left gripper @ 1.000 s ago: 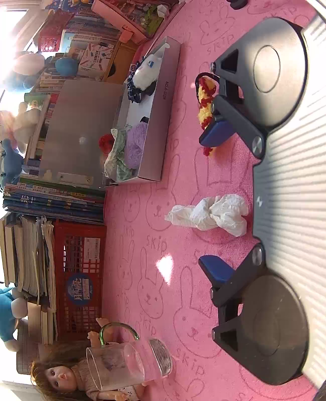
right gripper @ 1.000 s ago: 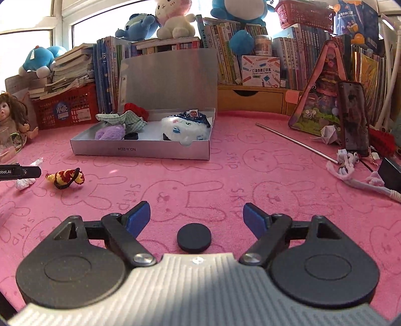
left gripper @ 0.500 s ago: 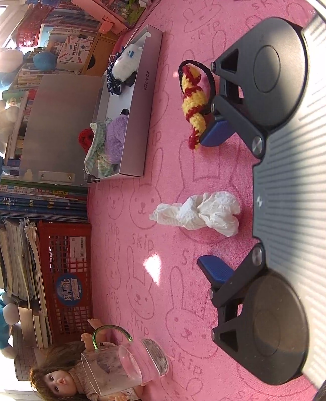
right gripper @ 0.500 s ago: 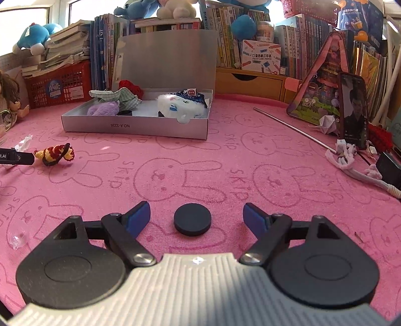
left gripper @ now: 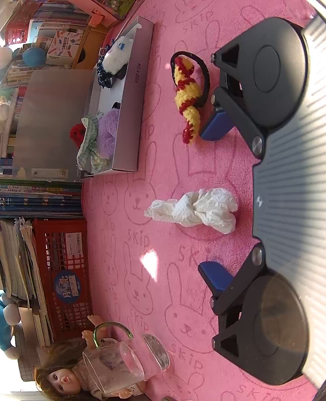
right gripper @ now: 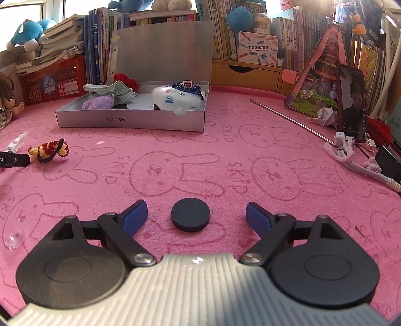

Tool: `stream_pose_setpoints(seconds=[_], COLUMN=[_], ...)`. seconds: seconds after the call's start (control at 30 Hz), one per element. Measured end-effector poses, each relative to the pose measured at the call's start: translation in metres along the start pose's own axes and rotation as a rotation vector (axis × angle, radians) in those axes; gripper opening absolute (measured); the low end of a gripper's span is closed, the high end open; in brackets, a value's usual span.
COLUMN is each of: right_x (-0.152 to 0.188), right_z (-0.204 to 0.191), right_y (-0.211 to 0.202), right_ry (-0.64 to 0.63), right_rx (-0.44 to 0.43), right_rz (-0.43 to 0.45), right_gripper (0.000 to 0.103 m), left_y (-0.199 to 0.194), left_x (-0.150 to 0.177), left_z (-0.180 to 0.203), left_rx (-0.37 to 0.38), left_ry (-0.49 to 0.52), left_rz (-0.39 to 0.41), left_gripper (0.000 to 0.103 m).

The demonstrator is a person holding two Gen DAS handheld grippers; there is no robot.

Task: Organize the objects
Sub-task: 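Close the left gripper on the white tissue while the right grasps another black disc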

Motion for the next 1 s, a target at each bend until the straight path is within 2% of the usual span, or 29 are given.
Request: stream_pose_setpoints(seconds=[0.47,0.5,0.63,0.77,0.87,1.0], right_x=[0.0,0.0,0.0,0.0,0.0,0.0], right_z=[0.001,0.001,0.001,0.001,0.0,-0.001], right_y=[0.002,0.002,0.001,0.001,0.001,-0.001], right_ry=[0.002,0.002,0.002,0.002,0.0,-0.006], right_rx=[-0.001,-0.002,-0.004,-0.005,-0.005,-0.014], right_rz=[-0.005,-0.005,-0.002,-0.002,-0.001,0.006], right_gripper=[0.095,0.095,0.095,0.095,0.094,0.091], left_y=[-0.004,-0.005,-0.01,-0.01,-0.006,-0.002], left_x=[0.001,0.001,-0.002,-0.007,-0.009,-0.009], left_z=[0.001,-0.001,-0.008,-0.009,-0.005,-0.002], left_rx=[0.0,-0.009,-0.045,-0.045,-0.033,-0.042], left_ry=[-0.004,-0.012,-0.049,-0.049,-0.045,-0.034], left_rz=[0.016,0.025,0.051,0.056,0.05,0.038], left_gripper=[0.101,0.099,0.079,0.063,0.057,0.057])
Point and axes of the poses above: each gripper's, at about its wrist camera, not at the fingertips, and y roughly the way its jaws point, z to its right, x to its underside, the point moved 4 cm from there along y, roughly the way its jaws point, and after that the axes turned 12 degrees about z, right-handed, at the moved point
